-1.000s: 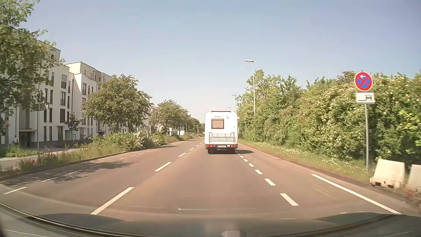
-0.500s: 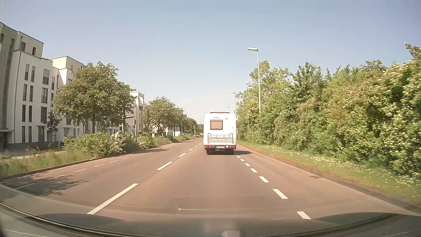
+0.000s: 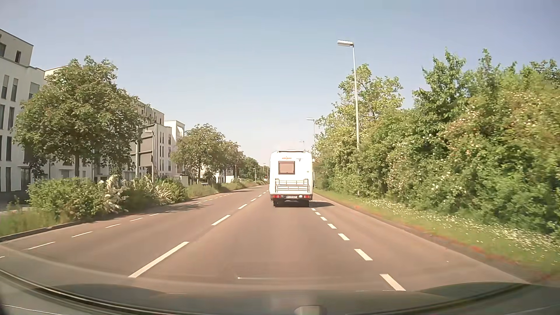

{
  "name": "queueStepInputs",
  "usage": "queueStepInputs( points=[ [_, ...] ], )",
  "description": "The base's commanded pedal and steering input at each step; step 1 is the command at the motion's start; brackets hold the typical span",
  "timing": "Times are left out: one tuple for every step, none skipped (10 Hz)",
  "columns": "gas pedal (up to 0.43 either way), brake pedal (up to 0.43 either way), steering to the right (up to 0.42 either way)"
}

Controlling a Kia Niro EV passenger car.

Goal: Follow the waypoints while adhering to traffic rules and regulations

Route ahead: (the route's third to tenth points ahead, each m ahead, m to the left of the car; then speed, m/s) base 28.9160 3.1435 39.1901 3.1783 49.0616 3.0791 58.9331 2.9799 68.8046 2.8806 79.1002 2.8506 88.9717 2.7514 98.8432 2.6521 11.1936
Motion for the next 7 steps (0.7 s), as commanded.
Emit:
queueStepInputs(
  points=[
    [0.157,0.000,-0.006],
    [0.157,0.000,-0.005],
    [0.157,0.000,-0.003],
    [0.157,0.000,-0.001],
    [0.157,0.000,-0.001],
    [0.157,0.000,-0.001],
    [0.150,0.000,-0.001]
  ],
)
